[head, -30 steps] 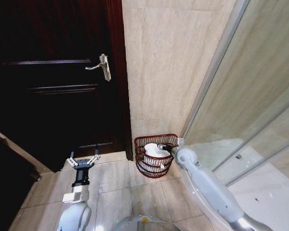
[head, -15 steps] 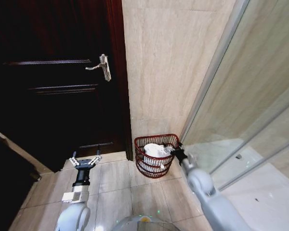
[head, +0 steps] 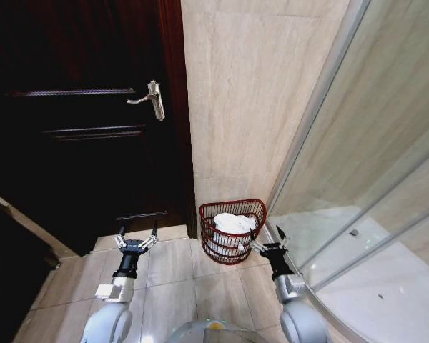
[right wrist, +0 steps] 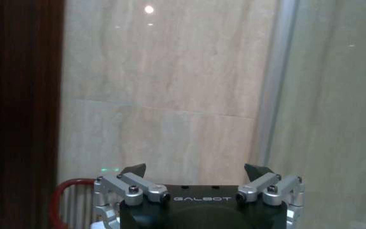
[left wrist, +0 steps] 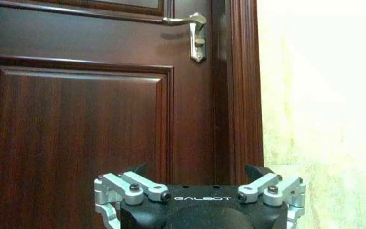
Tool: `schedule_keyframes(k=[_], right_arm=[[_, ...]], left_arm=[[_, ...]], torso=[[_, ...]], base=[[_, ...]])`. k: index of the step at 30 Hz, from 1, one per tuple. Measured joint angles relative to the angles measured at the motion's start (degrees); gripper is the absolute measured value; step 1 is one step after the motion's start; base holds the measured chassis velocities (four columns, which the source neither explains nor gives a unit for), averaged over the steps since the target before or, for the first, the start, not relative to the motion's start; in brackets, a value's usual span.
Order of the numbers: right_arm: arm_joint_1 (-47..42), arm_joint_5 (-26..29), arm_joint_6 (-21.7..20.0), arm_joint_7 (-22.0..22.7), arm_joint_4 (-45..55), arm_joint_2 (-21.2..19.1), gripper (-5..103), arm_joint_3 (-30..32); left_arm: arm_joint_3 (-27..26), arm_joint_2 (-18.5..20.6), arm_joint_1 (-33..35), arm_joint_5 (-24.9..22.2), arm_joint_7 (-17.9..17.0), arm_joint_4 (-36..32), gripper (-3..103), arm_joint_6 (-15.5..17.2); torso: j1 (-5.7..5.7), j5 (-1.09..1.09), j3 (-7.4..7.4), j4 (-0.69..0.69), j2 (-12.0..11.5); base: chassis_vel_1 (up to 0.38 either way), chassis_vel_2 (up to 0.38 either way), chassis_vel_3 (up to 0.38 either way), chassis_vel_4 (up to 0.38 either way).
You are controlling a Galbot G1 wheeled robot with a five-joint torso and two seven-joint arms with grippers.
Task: Discard the used towel into the hamper.
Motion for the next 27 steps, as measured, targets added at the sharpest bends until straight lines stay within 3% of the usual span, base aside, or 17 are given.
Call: schedule_keyframes(k=[11,20,27], right_arm=[[-5.4,6.0,1.6,-1.0,2.8,-1.5,100,5.7],[-5.9,6.4,0.7,-5.5,3.9,2.3,100,9.5],[-6.6,8.0,0.4,-5.7,5.0,2.3,100,9.9]], left_arm=[[0.6,0.1,0.0,-0.2,0.6,-0.4,100,-0.3],[0.8,-0.5,0.0,0.8,0.7,-0.4,100,-0.7],[0.7,-0.9,0.4,1.1,0.7,-0.4,100,-1.0]], torso=[[0.01,0.00,0.00,0.00,0.0],[0.02,0.00,0.00,-0.01,0.0],[0.02,0.01,0.01,-0.01,0.0]], base=[[0.000,0.000,0.000,0.000],[0.000,0.000,0.000,0.000],[0.000,0.000,0.000,0.000]])
